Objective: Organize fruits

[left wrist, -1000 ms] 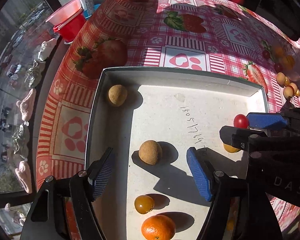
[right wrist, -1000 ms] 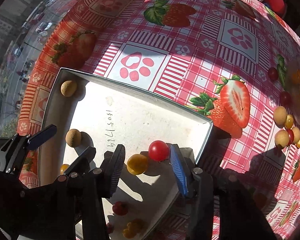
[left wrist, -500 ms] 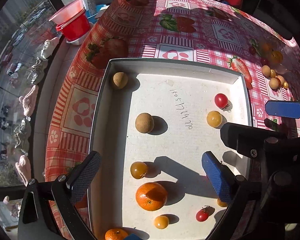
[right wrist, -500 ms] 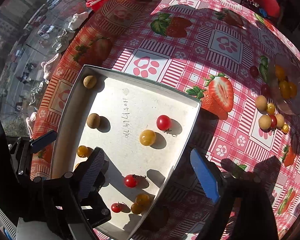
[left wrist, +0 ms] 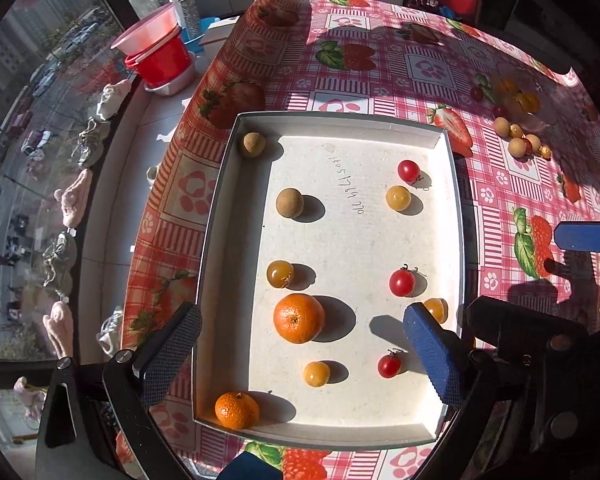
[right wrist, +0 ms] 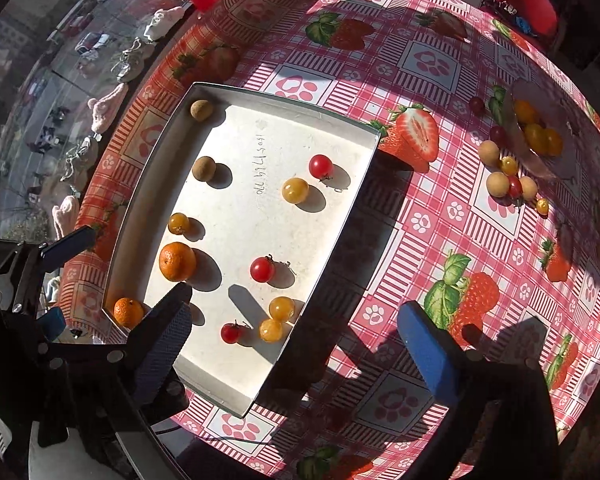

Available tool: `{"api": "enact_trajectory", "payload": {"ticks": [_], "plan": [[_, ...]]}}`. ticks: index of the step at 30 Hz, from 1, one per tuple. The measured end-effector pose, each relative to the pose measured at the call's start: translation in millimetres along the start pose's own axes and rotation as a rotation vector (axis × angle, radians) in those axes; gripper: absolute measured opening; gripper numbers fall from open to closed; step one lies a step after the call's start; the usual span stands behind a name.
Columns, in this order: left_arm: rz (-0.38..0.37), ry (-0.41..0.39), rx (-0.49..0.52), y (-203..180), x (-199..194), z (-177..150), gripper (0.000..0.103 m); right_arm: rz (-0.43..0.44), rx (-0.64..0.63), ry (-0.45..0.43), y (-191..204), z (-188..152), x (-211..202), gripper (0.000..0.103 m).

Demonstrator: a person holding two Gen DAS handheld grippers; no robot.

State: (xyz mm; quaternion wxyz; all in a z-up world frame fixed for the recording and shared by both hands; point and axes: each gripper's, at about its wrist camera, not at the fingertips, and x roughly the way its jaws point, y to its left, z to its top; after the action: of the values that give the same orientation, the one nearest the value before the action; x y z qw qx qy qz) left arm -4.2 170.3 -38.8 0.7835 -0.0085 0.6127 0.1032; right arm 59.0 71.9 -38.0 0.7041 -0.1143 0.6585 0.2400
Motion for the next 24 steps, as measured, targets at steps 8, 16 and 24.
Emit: {"api": "enact_trajectory", "payload": {"ticks": [8, 16, 24], "plan": [[-0.033, 0.073, 0.047, -6, -22, -27, 0.101, -0.007, -0.032, 0.003, 1, -30, -24, 0.103], [-0.049, 0.122, 0.112, -20, -38, -55, 0.101, -0.068, -0.079, 0.003, -2, -52, -38, 0.103], [-0.033, 0.137, 0.091, -26, -44, -64, 0.101, -0.044, -0.076, 0.010, 3, -60, -38, 0.103]]}}
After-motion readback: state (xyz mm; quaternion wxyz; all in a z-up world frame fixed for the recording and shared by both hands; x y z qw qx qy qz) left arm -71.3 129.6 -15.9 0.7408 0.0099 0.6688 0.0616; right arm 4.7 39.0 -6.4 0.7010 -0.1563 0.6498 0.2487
